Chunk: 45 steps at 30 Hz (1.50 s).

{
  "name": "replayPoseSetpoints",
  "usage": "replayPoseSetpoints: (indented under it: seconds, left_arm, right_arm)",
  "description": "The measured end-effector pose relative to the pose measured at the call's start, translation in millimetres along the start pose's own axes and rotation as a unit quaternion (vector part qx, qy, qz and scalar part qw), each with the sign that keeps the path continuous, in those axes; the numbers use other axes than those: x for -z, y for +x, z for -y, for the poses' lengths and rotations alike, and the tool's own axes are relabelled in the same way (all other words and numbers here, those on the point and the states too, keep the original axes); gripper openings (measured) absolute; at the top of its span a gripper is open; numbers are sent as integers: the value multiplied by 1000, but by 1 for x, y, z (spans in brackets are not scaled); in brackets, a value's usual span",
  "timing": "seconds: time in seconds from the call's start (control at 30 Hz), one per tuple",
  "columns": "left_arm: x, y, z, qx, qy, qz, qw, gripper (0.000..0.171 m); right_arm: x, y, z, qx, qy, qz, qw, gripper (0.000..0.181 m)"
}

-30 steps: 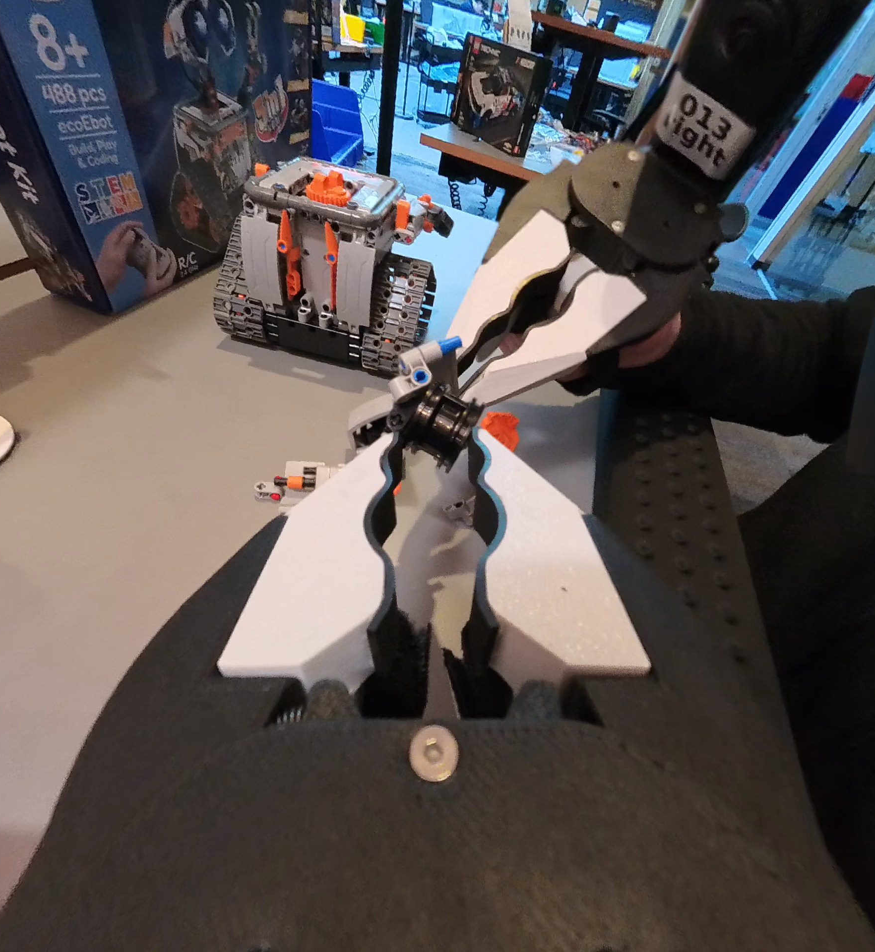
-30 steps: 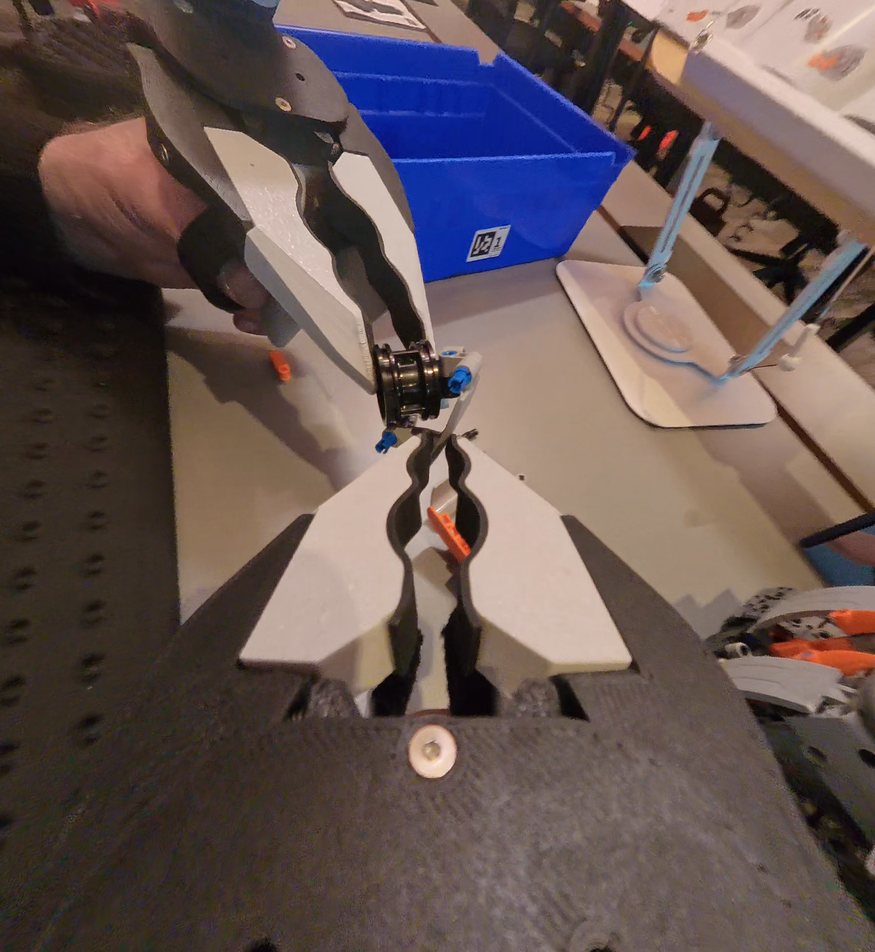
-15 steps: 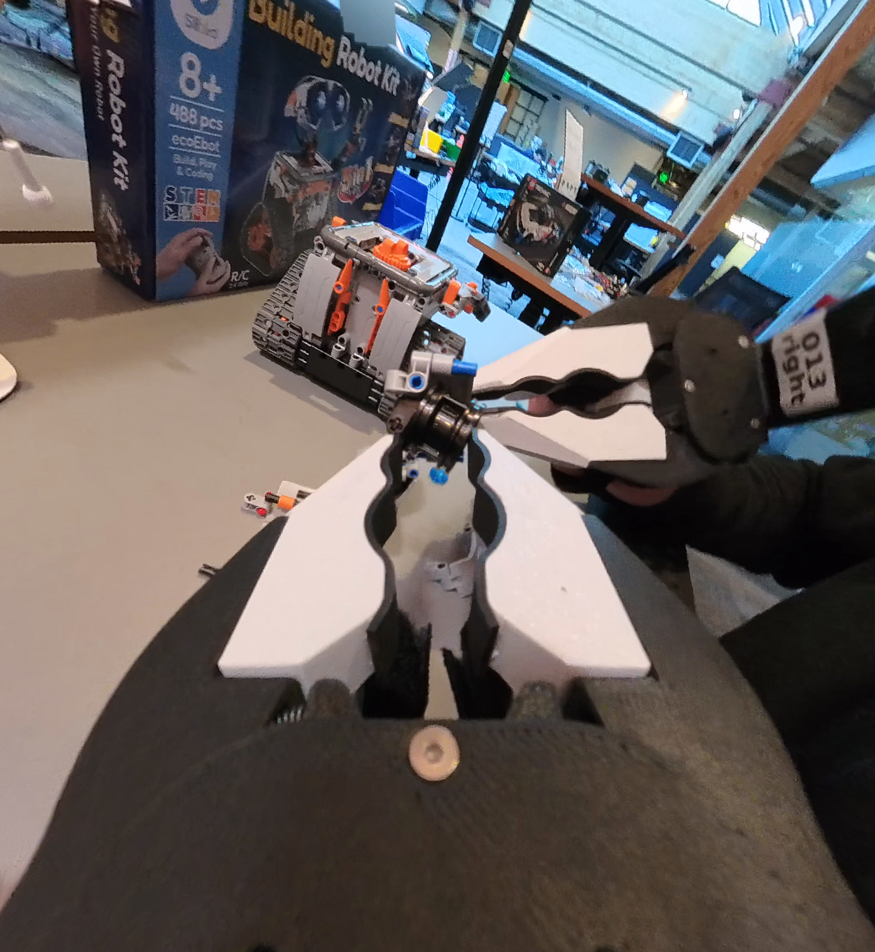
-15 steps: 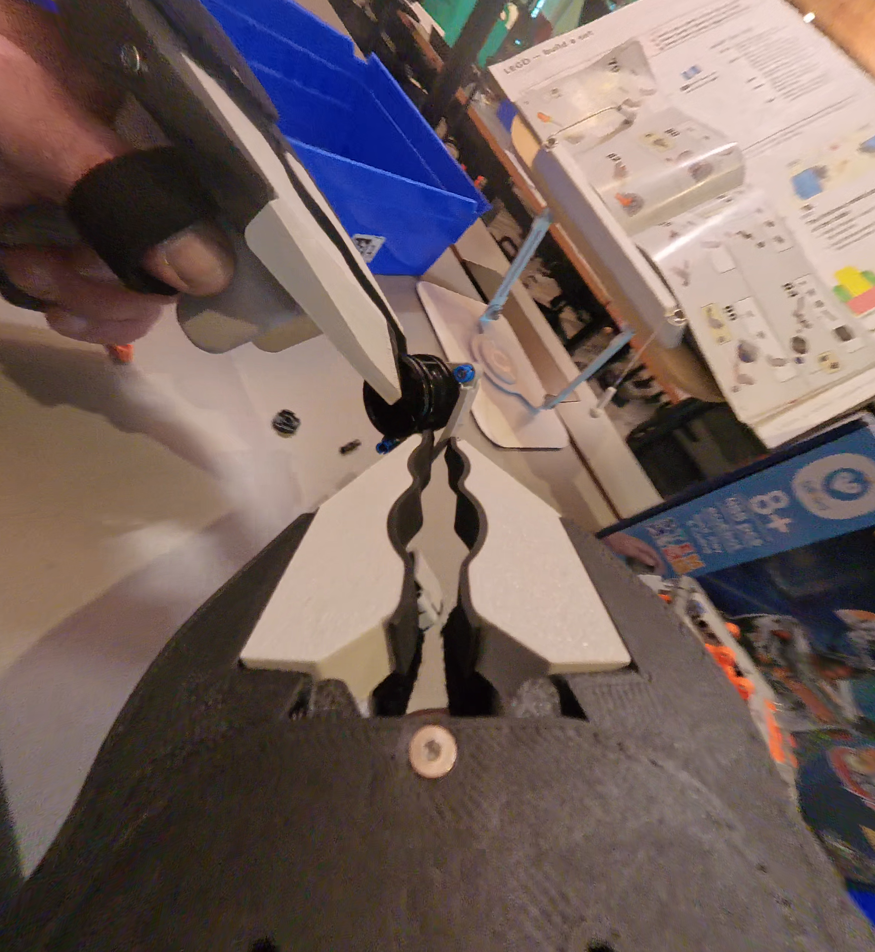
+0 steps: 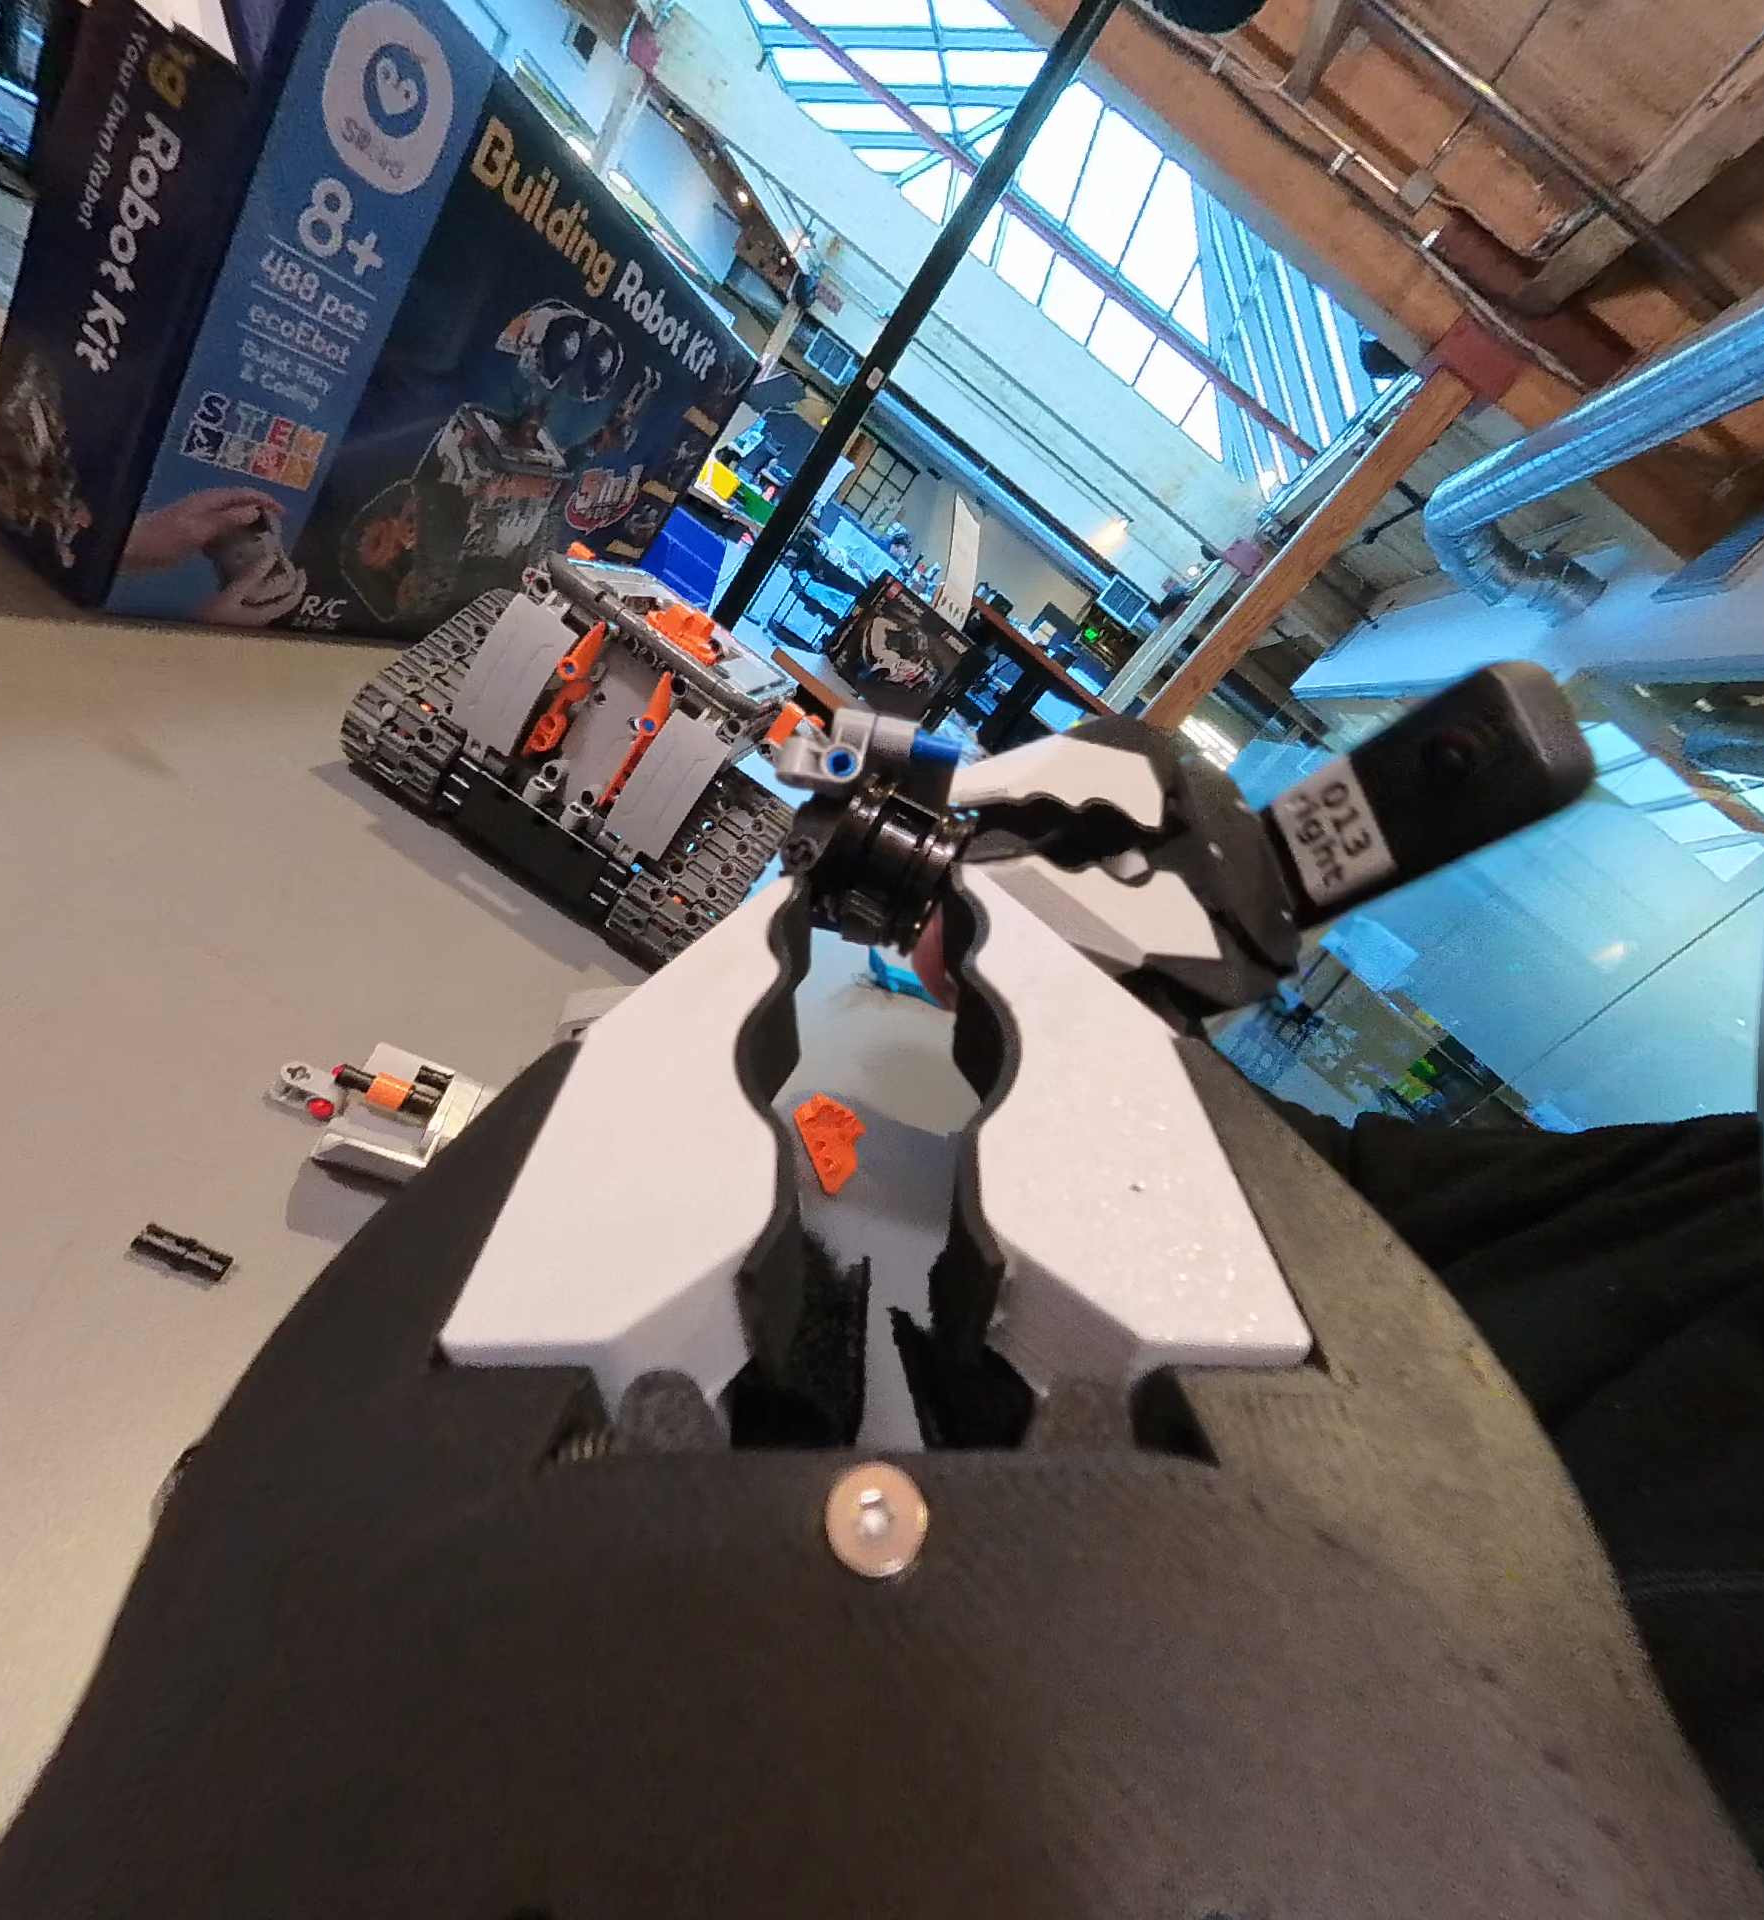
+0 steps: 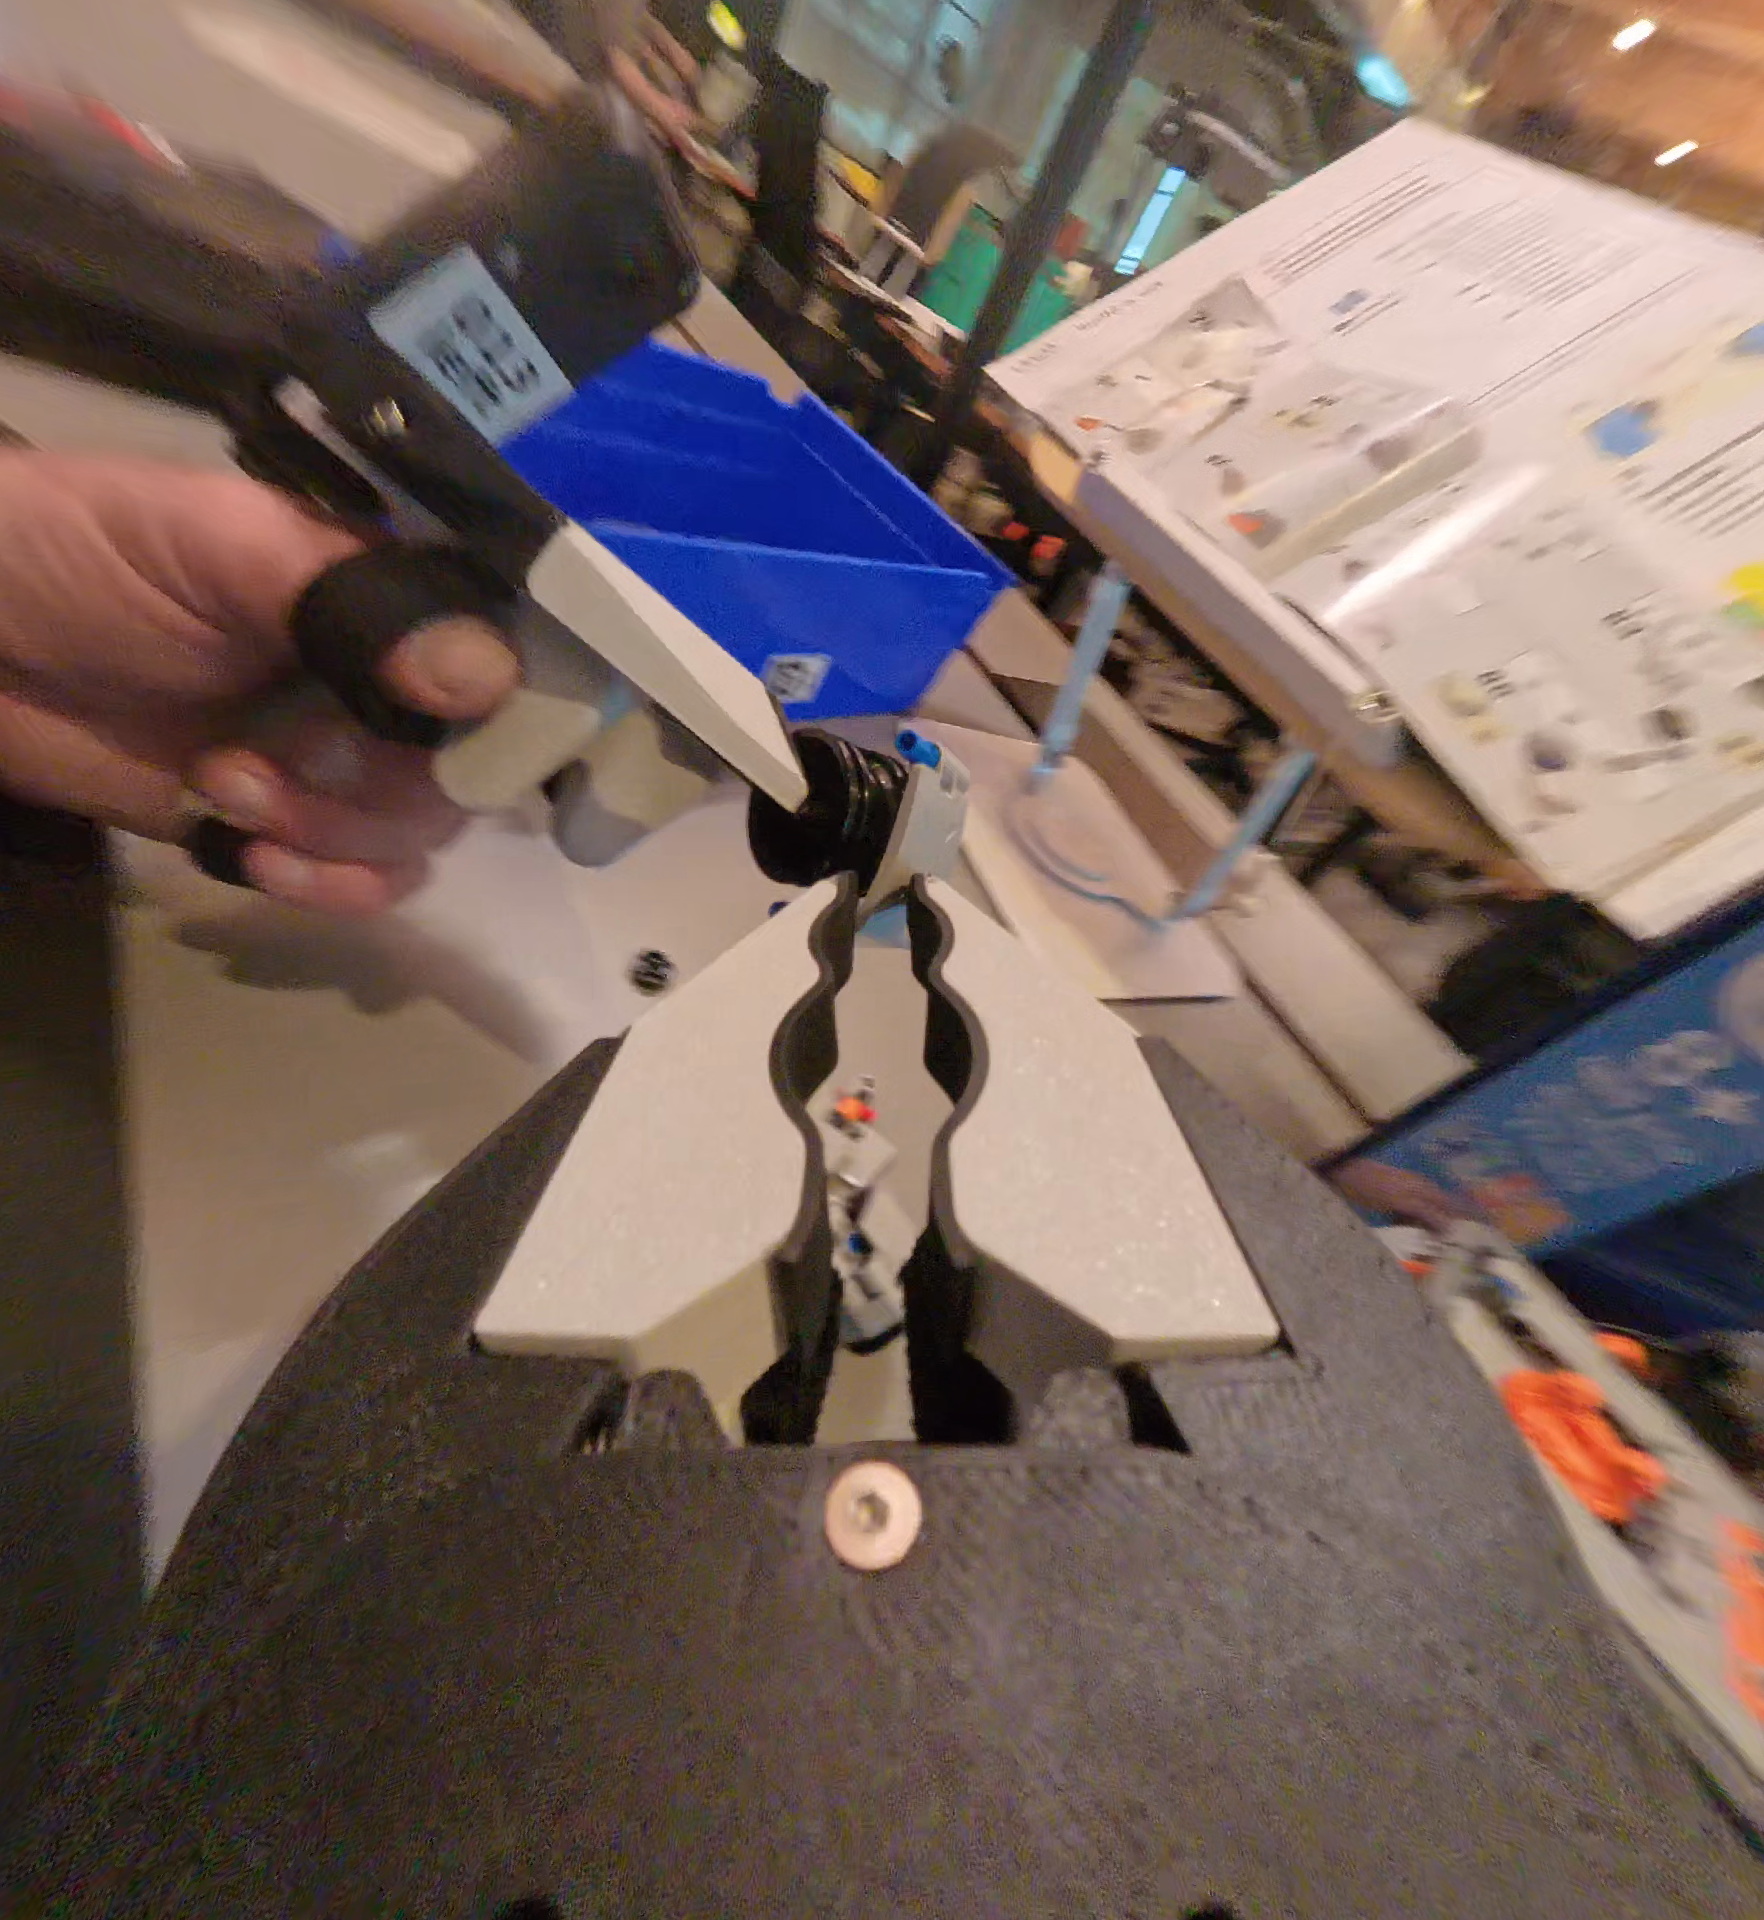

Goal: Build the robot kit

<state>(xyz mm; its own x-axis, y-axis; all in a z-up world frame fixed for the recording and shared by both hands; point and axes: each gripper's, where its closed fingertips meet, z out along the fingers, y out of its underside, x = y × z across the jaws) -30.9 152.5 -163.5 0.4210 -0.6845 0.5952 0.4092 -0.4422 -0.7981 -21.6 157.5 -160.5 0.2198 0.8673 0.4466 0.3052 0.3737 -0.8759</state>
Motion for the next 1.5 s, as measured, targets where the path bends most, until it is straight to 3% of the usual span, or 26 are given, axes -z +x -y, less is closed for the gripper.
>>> replayPoseSetpoints:
  seconds: [0.17,0.33,0.47,0.83,1.0,1.1,1.2,1.4,1.5]
  left_arm:
    - [-1,5,4,17,16,-31,999,22]
    - [-1,12,9,28,25,-67,997,22]
    - [-4,16,5,44,16,-90,995,22]
    - [-8,20,7,43,37,-81,995,22]
    - [-13,19,7,60,55,-70,994,23]
    - [-13,23,9,31,49,-65,996,24]
    - [-10,29,14,7,48,-68,996,39]
    - [-6,33,17,-45,21,-73,996,44]
    - [-9,41,14,-50,3,-95,994,43]
  right_arm:
    - [8,0,0,-160,43,112,980,23]
    - [7,-4,-4,-253,53,188,948,38]
    - [7,-11,5,-261,73,212,939,35]
    - [8,-8,6,-219,69,169,958,26]
    - [10,-4,5,-260,78,182,945,25]
    - [13,-3,7,-294,91,208,928,25]
    - [16,0,9,-328,107,228,910,25]
    - [26,1,20,-368,149,274,876,25]
    - [24,-7,18,-352,135,283,882,25]
